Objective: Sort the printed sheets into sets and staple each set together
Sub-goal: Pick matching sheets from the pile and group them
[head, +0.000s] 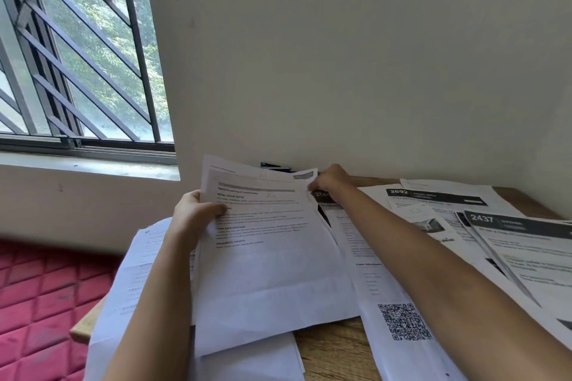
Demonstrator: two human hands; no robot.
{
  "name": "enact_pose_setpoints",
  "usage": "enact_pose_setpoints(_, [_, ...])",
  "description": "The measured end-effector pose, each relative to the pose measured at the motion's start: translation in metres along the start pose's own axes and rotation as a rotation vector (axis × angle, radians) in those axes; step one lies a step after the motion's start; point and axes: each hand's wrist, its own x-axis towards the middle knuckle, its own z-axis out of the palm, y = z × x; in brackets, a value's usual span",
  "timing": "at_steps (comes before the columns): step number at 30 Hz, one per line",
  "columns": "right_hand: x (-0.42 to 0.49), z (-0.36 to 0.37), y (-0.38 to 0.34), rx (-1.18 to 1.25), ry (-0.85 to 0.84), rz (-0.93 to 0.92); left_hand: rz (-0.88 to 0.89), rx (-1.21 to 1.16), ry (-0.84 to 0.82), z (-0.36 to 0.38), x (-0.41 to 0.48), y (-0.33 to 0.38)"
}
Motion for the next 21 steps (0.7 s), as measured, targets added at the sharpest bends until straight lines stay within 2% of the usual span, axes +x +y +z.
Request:
enact_pose_setpoints(3, [0.008, 0.001, -0.002, 0.169, 0.057, 0.019, 0.005, -0.034, -0.001, 0.002, -0.004, 0.003])
enact_pose_setpoints(11, [0.007, -0.027, -0.021, 0.661, 0.149, -0.099, 0.067, -0.183, 0.033, 0.005, -0.007, 0.008])
enact_pose_setpoints(21, [0.0, -0.108, -0.038, 0.841, 0.453, -0.246, 0.151, -0.382, -0.022, 0.012, -0.025, 0.03])
